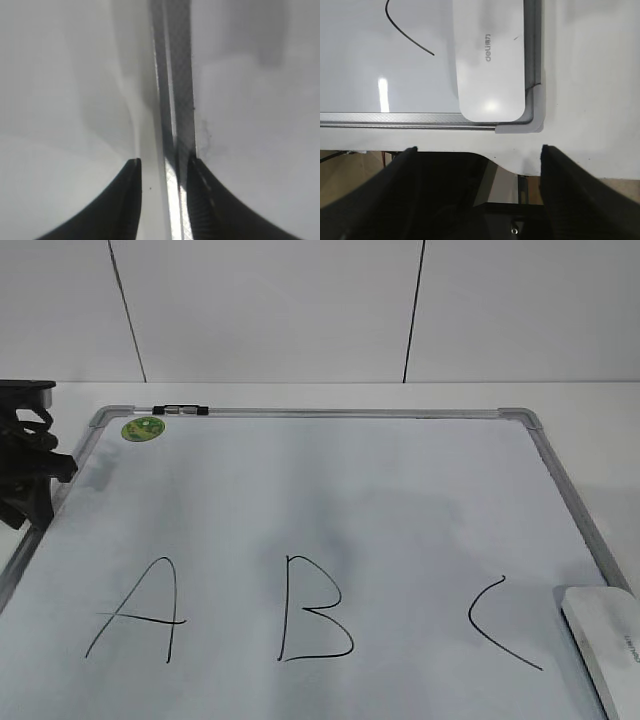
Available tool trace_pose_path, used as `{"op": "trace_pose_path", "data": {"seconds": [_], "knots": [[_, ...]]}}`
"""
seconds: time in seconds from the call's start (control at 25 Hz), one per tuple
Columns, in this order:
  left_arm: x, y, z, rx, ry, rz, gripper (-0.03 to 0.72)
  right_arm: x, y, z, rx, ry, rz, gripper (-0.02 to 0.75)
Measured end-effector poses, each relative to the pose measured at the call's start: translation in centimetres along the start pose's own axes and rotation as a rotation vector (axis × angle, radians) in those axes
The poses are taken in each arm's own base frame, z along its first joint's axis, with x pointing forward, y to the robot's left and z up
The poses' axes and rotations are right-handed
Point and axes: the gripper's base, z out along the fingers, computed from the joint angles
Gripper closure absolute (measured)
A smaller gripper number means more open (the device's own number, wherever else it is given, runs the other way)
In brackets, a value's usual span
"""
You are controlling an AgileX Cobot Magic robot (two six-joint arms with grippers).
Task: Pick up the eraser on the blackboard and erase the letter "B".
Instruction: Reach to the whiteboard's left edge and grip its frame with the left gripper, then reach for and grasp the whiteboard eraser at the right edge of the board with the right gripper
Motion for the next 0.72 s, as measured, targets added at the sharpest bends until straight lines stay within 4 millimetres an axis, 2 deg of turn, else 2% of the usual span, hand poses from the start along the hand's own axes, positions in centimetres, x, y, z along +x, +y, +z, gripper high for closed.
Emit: {"op": "trace_pose_path", "data": {"seconds": [0.72], "knots": [[0.03, 0.0, 0.17, 0.001, 0.013, 0.004, 0.467, 0.0, 0.03, 0.0, -0.003, 0.0, 0.001, 0.166]]}}
